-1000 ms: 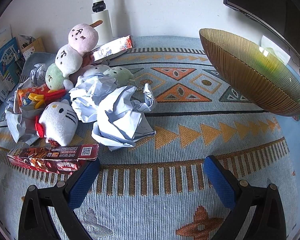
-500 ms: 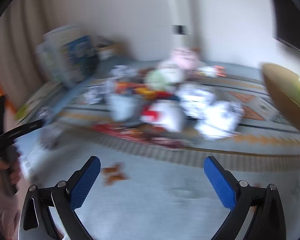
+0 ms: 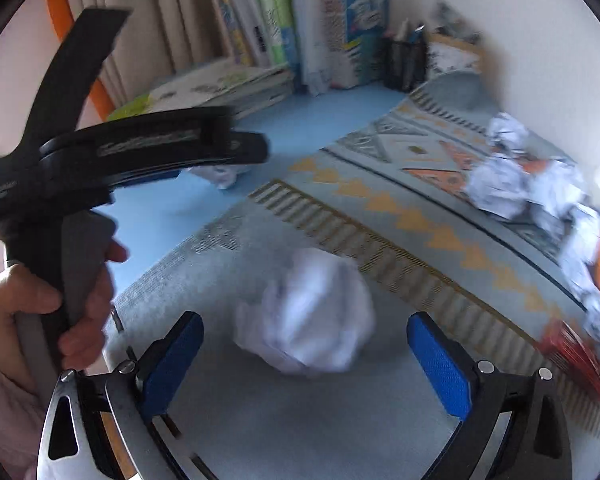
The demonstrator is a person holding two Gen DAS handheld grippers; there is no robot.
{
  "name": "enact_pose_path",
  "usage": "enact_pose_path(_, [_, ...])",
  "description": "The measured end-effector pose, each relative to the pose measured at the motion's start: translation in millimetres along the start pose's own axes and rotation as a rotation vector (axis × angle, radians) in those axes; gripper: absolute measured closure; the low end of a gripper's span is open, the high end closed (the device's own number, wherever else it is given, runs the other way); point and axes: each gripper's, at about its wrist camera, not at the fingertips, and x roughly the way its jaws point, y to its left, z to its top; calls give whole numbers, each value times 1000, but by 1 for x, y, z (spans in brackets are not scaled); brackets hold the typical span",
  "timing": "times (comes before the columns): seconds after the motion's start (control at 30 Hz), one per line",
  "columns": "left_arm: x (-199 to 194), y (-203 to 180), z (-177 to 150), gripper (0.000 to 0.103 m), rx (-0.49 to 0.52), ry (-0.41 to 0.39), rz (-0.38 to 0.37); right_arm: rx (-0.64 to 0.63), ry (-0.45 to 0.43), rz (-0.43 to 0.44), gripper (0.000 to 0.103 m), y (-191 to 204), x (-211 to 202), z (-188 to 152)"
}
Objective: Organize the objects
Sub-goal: 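Grasp a crumpled paper ball with the left gripper while the right grasps another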
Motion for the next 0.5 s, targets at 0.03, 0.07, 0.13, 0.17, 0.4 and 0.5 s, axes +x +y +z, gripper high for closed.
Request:
enact_pose_path(0.03, [6,3,1,1,-9,19,11,-5,-13,-26,5,2,6,6])
enact_pose_path(0.07, [11,7,2,1,-21,38,21,-7,-23,-41,10,2,8,7])
enact_pose_path(0.13, [15,8,4,1,-12,22,45,2,-29,-48,13,-1,11,11])
enact_pose_path(0.17, [17,7,4,1,-2,30,45,8,-35,-37,14,1,7,9])
enact_pose_path(0.4, [23,-20,-1,53,129,25,135,86,-71,9,45,-14,-5,8])
enact_pose_path(0.5, [22,-27,-2,60,125,24,128,103,-77,26,47,-22,-10,7])
